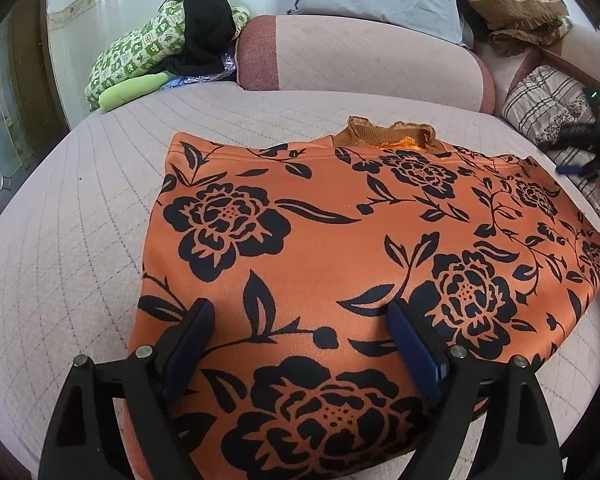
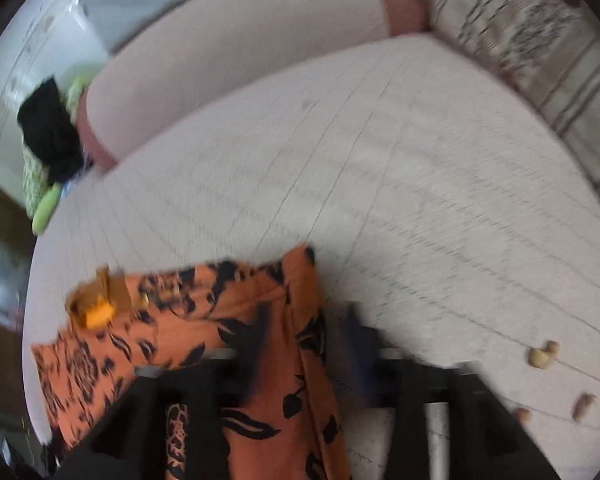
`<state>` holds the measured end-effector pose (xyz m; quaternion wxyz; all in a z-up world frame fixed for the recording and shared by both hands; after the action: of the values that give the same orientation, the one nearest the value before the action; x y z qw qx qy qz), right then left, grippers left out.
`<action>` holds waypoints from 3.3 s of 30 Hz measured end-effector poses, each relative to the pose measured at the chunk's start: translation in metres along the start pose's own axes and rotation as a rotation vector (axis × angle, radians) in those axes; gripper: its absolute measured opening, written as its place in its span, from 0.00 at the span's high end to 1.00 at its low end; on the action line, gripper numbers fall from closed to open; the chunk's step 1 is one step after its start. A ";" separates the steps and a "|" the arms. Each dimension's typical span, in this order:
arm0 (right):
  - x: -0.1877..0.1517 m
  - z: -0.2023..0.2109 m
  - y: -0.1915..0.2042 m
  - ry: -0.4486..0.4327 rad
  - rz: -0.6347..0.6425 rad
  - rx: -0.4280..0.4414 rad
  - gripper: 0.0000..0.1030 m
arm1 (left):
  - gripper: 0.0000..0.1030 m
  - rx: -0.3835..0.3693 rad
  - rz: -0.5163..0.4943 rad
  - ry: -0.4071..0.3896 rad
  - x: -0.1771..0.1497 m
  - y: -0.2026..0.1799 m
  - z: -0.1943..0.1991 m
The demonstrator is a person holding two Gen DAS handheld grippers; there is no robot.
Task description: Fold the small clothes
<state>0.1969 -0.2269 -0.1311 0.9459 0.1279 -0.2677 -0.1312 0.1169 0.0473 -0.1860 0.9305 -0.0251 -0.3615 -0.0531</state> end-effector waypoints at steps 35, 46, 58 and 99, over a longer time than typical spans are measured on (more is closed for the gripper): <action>-0.175 0.051 0.073 0.134 0.050 0.367 0.24 | 0.40 -0.046 0.384 0.046 -0.018 0.084 0.077; -0.175 0.055 0.078 0.113 0.055 0.407 0.20 | 0.74 0.034 0.230 0.220 0.091 0.113 -0.063; -0.174 0.055 0.081 0.108 0.070 0.415 0.15 | 0.60 0.133 0.252 0.091 0.093 0.121 -0.019; -0.218 0.090 0.037 0.119 -0.351 0.507 0.14 | 0.25 0.001 0.110 0.041 0.015 -0.008 0.043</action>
<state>-0.0244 -0.1386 -0.1485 0.8609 0.4112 -0.2099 -0.2139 0.0979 0.0416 -0.1438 0.9393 -0.0432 -0.3404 -0.0022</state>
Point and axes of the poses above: each gripper's, at about its wrist camera, not at the fingertips, and z roughly against the way its jaws point, y to its left, x to its top, the point moved 9 cm from there along -z, roughly the way its jaws point, and after that the axes turned 1 degree about z, right-handed, at the moved point
